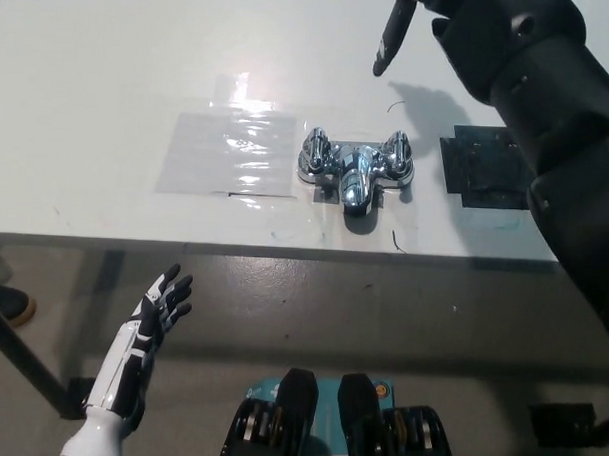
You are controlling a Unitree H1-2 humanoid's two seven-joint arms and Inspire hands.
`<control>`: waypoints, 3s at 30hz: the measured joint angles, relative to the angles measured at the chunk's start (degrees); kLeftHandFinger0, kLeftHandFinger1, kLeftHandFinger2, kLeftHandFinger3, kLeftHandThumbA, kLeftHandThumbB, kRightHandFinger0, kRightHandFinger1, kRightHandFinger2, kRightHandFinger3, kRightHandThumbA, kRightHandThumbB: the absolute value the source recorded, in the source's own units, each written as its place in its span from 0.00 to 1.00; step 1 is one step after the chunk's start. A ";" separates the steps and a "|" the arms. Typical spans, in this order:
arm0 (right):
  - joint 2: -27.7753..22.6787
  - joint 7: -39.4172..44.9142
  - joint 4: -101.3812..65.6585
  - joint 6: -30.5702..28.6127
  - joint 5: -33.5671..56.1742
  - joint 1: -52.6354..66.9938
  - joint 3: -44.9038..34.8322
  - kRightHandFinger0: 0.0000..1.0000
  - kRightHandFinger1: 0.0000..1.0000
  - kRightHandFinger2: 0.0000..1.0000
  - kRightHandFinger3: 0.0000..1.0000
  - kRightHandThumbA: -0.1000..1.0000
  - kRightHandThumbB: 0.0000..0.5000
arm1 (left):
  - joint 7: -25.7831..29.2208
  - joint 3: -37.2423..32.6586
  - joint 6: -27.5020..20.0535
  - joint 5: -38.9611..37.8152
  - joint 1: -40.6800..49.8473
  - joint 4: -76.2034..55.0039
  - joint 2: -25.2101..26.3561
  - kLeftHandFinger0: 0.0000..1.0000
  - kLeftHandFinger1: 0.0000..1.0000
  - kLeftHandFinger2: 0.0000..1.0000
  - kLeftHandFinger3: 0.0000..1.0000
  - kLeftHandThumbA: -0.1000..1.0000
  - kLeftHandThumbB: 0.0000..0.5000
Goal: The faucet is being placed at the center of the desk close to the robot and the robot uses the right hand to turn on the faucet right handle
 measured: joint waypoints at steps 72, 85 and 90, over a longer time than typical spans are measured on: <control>3.43 -2.65 2.46 0.55 -2.08 8.98 4.64 1.00 1.00 1.00 1.00 1.00 0.62 | -0.02 0.00 -1.18 0.58 -1.55 -0.55 0.51 1.00 1.00 1.00 1.00 1.00 0.72; 3.57 -3.76 3.05 0.79 -3.43 10.38 6.63 1.00 1.00 1.00 1.00 1.00 0.65 | -0.01 0.00 -1.43 0.60 -1.93 -0.55 0.67 1.00 1.00 1.00 1.00 1.00 0.70; 3.57 -4.57 3.09 1.81 -3.43 10.46 6.58 1.00 1.00 1.00 1.00 1.00 0.63 | -0.01 0.00 -1.51 0.70 -2.39 -0.55 0.83 1.00 1.00 1.00 1.00 1.00 0.73</control>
